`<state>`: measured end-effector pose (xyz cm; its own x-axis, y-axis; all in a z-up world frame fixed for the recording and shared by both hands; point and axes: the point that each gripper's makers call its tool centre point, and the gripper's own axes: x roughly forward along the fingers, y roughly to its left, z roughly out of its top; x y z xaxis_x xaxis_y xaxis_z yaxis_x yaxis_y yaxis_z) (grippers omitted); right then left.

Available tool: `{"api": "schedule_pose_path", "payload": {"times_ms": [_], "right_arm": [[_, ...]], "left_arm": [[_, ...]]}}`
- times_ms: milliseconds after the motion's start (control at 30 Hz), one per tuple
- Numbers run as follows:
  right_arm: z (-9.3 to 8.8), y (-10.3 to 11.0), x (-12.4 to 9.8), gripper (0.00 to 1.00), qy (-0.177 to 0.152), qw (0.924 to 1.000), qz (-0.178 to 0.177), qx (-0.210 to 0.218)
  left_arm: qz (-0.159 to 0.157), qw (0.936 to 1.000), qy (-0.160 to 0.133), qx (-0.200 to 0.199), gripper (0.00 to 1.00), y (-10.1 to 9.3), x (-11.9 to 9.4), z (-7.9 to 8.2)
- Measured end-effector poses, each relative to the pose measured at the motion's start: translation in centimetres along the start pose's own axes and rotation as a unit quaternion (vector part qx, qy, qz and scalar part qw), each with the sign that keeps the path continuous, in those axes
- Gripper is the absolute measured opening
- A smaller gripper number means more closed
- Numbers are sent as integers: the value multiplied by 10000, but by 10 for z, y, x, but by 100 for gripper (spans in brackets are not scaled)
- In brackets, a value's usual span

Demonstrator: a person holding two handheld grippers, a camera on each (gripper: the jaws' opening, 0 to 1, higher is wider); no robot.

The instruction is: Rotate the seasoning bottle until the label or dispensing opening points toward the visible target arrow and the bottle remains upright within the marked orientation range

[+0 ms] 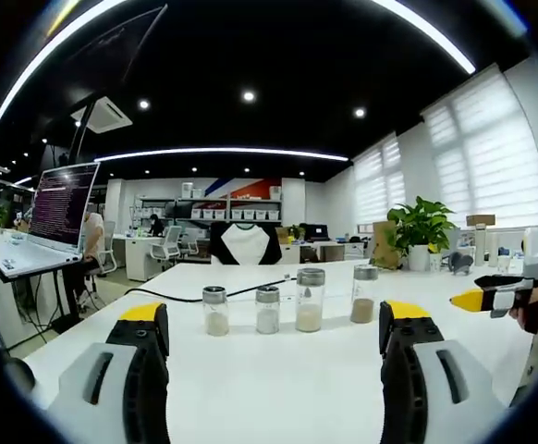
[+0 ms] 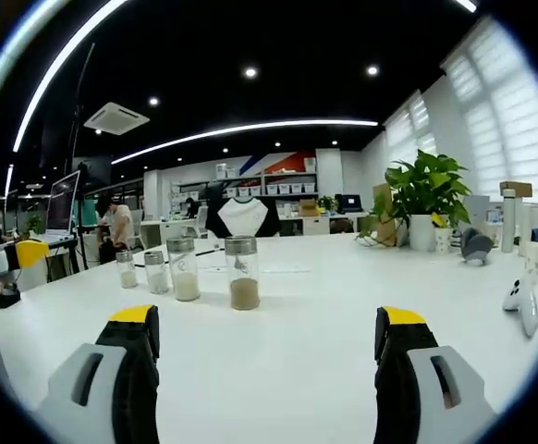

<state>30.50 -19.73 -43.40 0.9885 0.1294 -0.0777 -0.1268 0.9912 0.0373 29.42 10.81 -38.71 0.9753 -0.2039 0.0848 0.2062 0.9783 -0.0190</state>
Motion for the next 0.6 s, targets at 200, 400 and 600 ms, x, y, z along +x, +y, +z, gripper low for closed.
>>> {"api": "schedule_pose_path", "payload": {"times_ms": [200, 400, 600], "right_arm": [[-1, 0, 0, 100, 22, 10000, 2, -11], [0, 2, 1, 100, 48, 10000, 43, -4], [6, 6, 2, 100, 27, 10000, 71, 38]], "left_arm": [[0, 10000, 16, 9, 100, 0, 0, -1], [-4, 10000, 40, 11, 100, 0, 0, -2], [26, 10000, 44, 25, 100, 1, -1, -3]]}}
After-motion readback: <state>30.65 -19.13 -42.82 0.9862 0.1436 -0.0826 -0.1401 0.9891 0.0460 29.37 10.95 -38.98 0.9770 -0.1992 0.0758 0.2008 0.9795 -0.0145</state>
